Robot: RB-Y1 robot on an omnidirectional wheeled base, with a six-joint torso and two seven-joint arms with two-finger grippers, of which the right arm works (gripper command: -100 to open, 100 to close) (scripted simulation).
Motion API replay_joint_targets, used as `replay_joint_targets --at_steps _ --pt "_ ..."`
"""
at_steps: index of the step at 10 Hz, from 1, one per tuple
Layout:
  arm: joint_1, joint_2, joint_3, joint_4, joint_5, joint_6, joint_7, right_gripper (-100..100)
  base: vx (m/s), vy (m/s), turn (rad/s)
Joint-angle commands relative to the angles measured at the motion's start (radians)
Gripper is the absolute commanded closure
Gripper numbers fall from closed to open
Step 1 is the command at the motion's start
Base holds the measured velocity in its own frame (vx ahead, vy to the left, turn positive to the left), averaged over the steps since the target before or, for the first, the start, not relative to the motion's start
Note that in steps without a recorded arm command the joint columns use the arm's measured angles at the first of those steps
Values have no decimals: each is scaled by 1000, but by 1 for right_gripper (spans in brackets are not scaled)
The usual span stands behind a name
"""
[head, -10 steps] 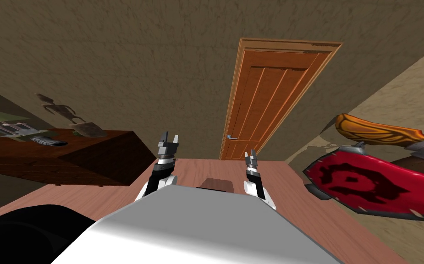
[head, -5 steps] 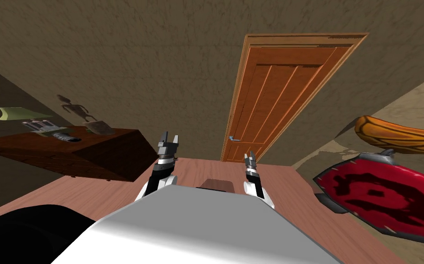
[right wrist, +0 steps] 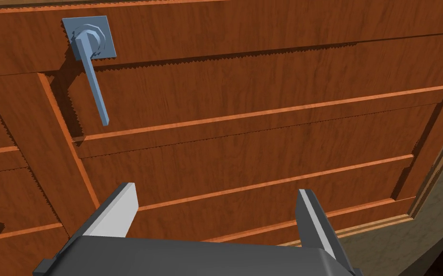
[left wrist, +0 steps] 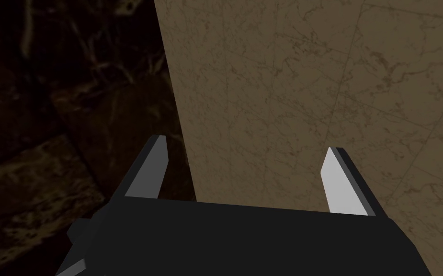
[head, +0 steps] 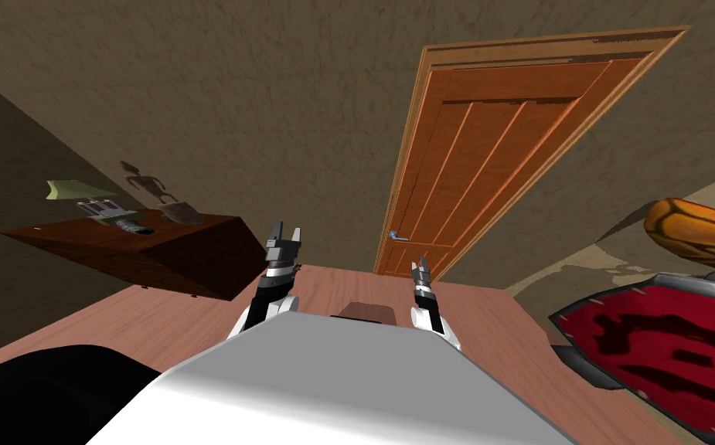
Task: Pull the door open
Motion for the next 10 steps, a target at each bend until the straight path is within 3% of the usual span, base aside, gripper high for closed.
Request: replay_joint_targets --at_steps 1,4,5,6,10 --pt "-21 -7 -4 50 -2 -10 0 -100 65 -41 192" --pt "-34 -10 -7 101 -3 -15 0 -100 42 -36 62" --pt "-48 -14 -10 139 -4 -20 1 -100 35 -27 108" --pt "-48 -14 -10 139 -4 -20 1 -100 35 -28 57" --pt "-100 -28 -21 275 -8 -38 3 -100 63 -50 137"
